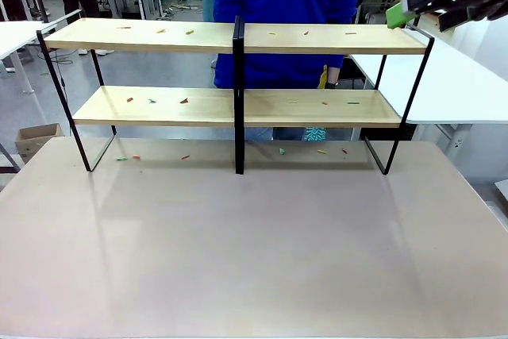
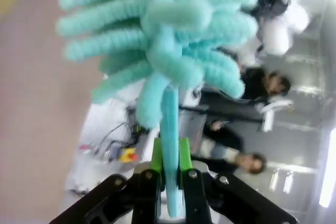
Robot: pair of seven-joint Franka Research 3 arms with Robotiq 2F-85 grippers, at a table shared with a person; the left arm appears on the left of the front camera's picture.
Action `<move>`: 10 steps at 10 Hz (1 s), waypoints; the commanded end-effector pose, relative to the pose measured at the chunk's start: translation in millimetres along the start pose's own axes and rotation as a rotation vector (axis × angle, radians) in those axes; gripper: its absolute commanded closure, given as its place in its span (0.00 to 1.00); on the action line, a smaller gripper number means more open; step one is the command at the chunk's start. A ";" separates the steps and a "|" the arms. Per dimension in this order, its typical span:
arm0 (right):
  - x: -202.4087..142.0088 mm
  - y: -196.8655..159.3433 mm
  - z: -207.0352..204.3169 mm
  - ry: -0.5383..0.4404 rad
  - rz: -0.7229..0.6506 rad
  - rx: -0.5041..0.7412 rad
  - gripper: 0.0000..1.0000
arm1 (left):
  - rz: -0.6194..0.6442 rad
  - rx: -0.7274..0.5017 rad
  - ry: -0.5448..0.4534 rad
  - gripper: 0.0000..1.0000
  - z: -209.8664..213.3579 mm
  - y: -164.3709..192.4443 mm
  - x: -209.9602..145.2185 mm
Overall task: Clean the shelves.
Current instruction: Pick up the Duster when the human hands it over.
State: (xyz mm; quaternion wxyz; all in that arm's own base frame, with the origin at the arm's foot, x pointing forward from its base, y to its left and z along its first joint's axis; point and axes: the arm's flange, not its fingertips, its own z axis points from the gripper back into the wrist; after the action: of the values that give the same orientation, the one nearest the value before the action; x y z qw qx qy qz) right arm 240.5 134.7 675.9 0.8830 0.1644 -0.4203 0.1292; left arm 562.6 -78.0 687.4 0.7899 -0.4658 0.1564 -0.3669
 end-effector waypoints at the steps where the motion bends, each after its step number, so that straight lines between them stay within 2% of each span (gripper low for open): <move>1: 0.6 -0.8 0.7 -0.001 -0.001 0.005 0.00 | -0.188 -0.035 -0.009 1.00 92.5 -11.2 -115.5; 2: 0.6 -0.8 0.7 -0.001 -0.001 0.005 0.00 | -0.186 -0.002 -0.037 1.00 87.3 -24.8 -146.1; 4: 0.6 -0.8 0.7 -0.001 -0.001 0.005 0.00 | -0.158 0.052 -0.175 1.00 83.6 -40.2 -205.8; 6: 0.6 -0.8 0.7 -0.001 -0.001 0.005 0.00 | -0.128 0.056 -0.285 1.00 75.4 -43.6 -235.4; 7: 0.6 -0.8 0.7 -0.001 -0.001 0.005 0.00 | -0.138 0.079 -0.190 1.00 76.0 -16.8 -160.1; 10: 0.6 -0.8 0.7 -0.001 -0.001 0.005 0.00 | -0.138 0.079 -0.190 1.00 76.0 -16.8 -160.1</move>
State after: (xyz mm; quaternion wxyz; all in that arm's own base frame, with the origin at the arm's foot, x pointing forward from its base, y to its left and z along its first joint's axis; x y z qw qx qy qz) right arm 240.5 134.9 675.9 0.8831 0.1641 -0.4202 0.1294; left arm 488.2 75.4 723.8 0.7882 -0.4822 0.0335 -0.3808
